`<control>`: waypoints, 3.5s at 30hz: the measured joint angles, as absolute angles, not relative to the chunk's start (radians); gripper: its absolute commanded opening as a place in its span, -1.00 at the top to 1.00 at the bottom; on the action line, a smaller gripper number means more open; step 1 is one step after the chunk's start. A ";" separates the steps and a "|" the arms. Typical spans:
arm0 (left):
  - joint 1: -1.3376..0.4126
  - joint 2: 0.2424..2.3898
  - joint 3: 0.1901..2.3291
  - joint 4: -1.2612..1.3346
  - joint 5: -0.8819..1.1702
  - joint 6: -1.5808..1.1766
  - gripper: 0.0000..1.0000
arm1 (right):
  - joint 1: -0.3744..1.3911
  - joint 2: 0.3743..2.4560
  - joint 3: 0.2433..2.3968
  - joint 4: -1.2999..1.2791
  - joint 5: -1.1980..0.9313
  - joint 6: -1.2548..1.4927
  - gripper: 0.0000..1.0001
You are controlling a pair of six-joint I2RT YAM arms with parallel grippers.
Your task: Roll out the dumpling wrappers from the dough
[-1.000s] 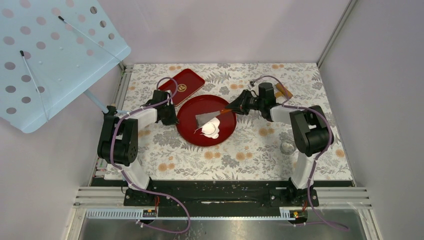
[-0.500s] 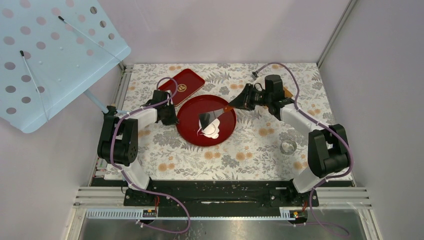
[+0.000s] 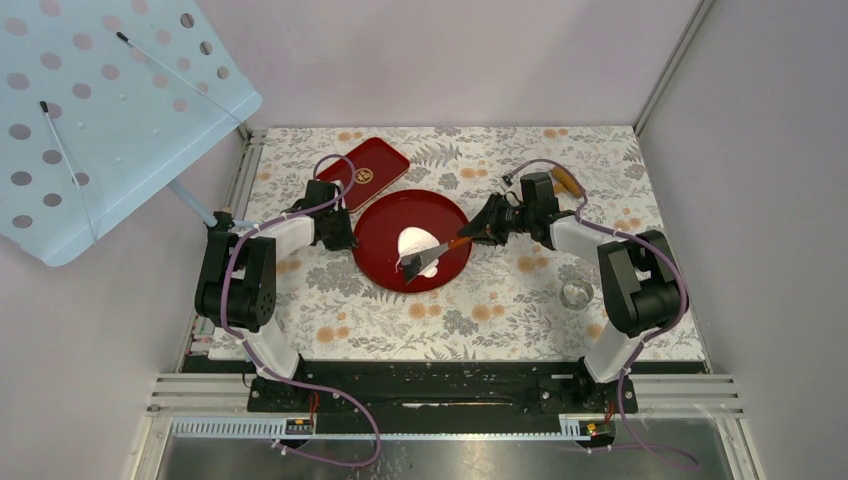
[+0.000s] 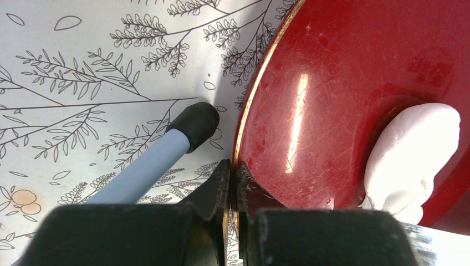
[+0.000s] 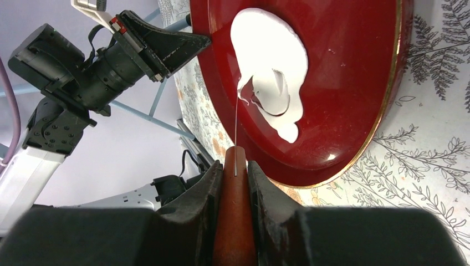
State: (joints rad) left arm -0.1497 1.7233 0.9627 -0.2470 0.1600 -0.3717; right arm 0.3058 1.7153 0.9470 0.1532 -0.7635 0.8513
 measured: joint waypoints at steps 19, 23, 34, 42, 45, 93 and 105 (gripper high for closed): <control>-0.150 1.723 0.963 -0.247 0.160 -0.372 1.00 | 0.302 1.755 0.943 0.221 -0.762 0.907 1.00; -0.150 1.723 0.963 -0.247 0.160 -0.372 1.00 | 0.299 1.732 0.941 0.211 -0.759 0.897 1.00; -0.150 1.724 0.965 -0.248 0.160 -0.372 1.00 | 0.290 1.728 0.941 0.143 -0.740 0.848 1.00; -0.150 1.724 0.965 -0.248 0.160 -0.371 1.00 | 0.289 1.745 0.941 0.149 -0.735 0.851 1.00; -0.150 1.724 0.965 -0.248 0.160 -0.372 1.00 | 0.289 1.762 0.941 0.164 -0.739 0.865 1.00; -0.164 1.737 0.982 -0.248 0.151 -0.382 1.00 | 0.263 1.778 0.976 0.258 -0.597 0.915 1.00; -0.194 1.748 1.003 -0.268 0.125 -0.388 1.00 | 0.243 1.715 1.020 0.110 -0.497 0.848 1.00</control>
